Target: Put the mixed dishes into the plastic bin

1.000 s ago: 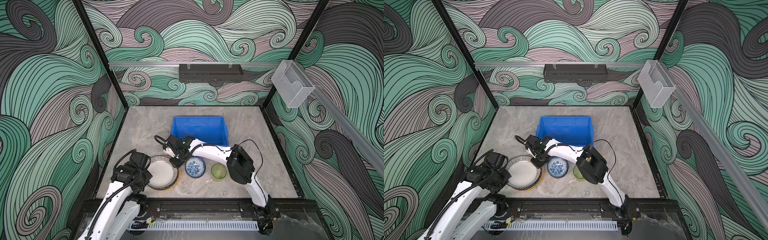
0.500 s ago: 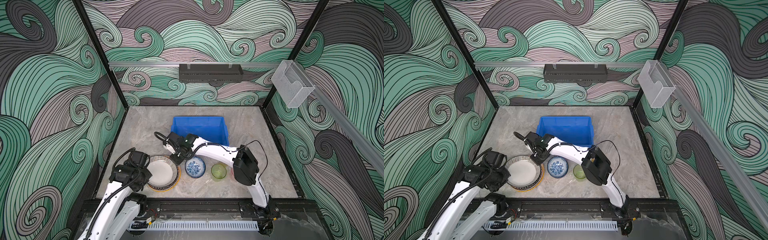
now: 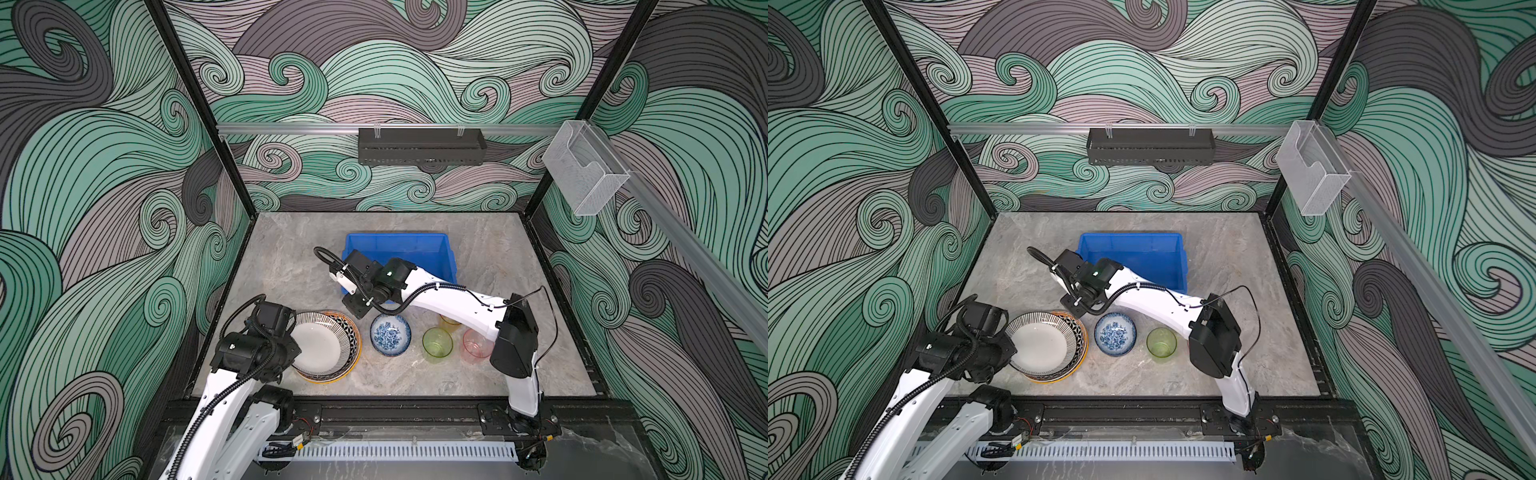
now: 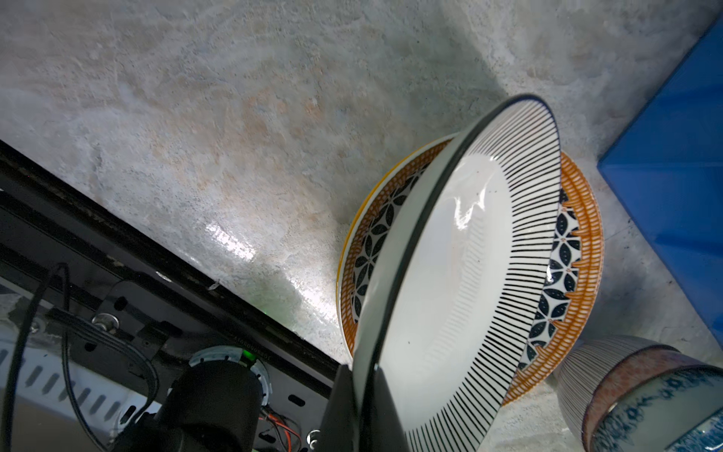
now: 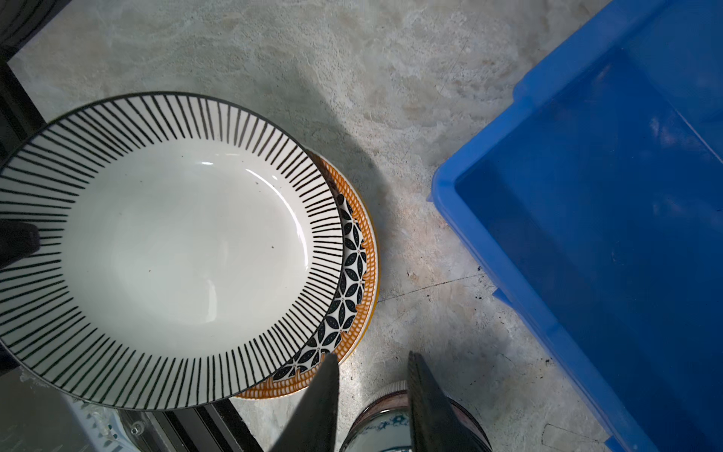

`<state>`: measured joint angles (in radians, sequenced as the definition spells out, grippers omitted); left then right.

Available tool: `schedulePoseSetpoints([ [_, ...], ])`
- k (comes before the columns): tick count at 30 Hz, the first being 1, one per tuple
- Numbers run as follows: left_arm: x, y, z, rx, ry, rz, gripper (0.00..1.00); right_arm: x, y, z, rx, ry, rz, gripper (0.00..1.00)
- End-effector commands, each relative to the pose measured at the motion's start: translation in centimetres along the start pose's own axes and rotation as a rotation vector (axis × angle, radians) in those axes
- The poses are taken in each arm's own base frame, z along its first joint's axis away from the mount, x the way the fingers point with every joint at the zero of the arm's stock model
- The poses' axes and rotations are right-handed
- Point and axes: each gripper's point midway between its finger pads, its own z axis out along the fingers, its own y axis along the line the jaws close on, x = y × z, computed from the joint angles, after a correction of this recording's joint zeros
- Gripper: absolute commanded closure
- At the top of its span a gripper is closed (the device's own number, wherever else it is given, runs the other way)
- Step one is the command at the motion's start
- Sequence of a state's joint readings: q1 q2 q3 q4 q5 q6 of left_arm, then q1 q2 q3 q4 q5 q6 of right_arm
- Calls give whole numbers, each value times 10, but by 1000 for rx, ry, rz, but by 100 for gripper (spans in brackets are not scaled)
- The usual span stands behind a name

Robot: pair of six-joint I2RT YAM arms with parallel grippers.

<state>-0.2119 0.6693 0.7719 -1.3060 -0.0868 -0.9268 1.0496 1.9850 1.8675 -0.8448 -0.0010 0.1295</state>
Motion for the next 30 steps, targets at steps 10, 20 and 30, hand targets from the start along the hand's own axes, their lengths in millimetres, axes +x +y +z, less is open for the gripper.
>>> schedulePoseSetpoints([
  [10, -33, -31, -59, 124, -117, 49, 100, -24, -40, -68, -8, -210, 134, 64],
  [20, -58, -57, -95, 179, -182, 96, 100, -16, -94, -112, 35, -345, 269, 58],
  [30, -91, -114, -109, 291, -224, 146, 100, 13, -150, -132, 96, -398, 423, 51],
])
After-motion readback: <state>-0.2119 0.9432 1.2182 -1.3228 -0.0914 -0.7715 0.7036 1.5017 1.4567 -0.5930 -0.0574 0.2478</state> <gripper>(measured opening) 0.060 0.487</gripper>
